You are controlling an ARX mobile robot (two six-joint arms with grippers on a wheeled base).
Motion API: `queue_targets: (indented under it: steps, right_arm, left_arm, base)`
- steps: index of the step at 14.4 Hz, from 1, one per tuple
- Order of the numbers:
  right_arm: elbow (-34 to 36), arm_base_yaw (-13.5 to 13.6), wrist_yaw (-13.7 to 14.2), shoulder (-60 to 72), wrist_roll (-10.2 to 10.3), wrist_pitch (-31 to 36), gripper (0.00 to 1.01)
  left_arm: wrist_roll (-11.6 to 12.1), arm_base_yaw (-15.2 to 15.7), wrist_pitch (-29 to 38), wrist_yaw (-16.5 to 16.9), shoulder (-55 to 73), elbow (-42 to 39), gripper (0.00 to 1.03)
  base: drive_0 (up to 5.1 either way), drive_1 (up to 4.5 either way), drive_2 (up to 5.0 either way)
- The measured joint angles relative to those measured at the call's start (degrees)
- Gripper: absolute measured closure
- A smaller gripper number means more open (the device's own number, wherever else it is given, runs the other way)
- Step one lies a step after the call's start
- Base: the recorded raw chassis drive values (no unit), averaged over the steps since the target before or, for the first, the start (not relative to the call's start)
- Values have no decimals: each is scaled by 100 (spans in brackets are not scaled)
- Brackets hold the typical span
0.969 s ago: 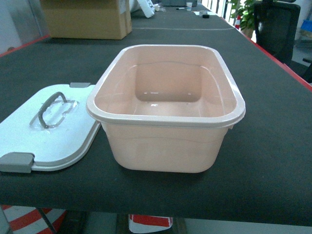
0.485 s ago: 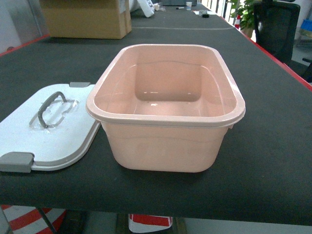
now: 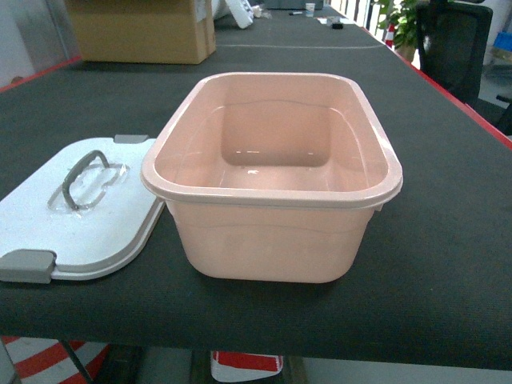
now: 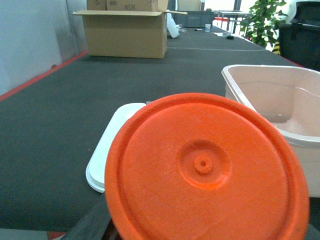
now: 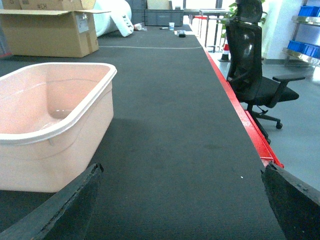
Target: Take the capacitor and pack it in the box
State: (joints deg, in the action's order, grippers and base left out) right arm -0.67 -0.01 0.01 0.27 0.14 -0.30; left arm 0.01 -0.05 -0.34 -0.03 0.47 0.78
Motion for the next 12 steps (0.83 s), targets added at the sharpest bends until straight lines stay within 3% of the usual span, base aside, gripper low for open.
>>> queue_targets:
  steps: [8, 9, 10, 12]
  right_arm:
    - [0, 0, 0, 0, 0, 0, 3]
    - [0, 0, 0, 0, 0, 0, 3]
    - [0, 0, -7, 0, 0, 4, 3]
    - [0, 0, -2, 0, 0, 0, 3]
  left_arm:
    - [2, 0, 0, 2, 0, 0, 59]
    - [57, -94, 236, -343, 188, 4, 59]
    - [175, 48, 1670, -503, 1506, 129, 59]
    - [179, 96, 3810, -378, 4085, 625, 59]
  base:
    - [0, 0, 0]
    - [0, 0, 0]
    - [0, 0, 0]
    - [0, 0, 0]
